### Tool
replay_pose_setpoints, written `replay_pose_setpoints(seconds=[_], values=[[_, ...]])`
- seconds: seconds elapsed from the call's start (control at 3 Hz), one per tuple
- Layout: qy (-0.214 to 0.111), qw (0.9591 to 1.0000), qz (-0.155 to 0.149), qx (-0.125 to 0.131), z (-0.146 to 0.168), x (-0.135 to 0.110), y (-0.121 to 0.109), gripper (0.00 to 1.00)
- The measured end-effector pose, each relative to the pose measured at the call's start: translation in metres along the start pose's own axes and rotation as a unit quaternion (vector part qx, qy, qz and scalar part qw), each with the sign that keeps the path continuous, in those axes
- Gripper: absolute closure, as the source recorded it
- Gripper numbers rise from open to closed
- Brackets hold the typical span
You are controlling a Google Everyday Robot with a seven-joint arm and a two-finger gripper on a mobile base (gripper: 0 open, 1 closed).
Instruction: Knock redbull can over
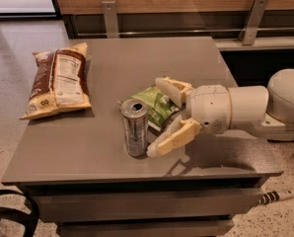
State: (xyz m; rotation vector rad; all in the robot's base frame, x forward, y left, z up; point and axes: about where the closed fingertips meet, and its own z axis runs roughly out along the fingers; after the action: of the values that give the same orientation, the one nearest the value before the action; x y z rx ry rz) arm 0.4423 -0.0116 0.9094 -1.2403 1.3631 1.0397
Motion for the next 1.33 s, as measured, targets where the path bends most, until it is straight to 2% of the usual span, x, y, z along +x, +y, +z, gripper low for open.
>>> replay_pose_setpoints(seconds=[0.67,1.0,1.33], values=[[-0.048,0.9988,-0.002,0.013,0.017,0.012,0.001,0.00],[-0.059,0.9977,0.003,0.032,0.014,0.025,0.004,0.03],[-0.061,0.9973,0.005,0.041,0.012,0.029,0.006,0.26]])
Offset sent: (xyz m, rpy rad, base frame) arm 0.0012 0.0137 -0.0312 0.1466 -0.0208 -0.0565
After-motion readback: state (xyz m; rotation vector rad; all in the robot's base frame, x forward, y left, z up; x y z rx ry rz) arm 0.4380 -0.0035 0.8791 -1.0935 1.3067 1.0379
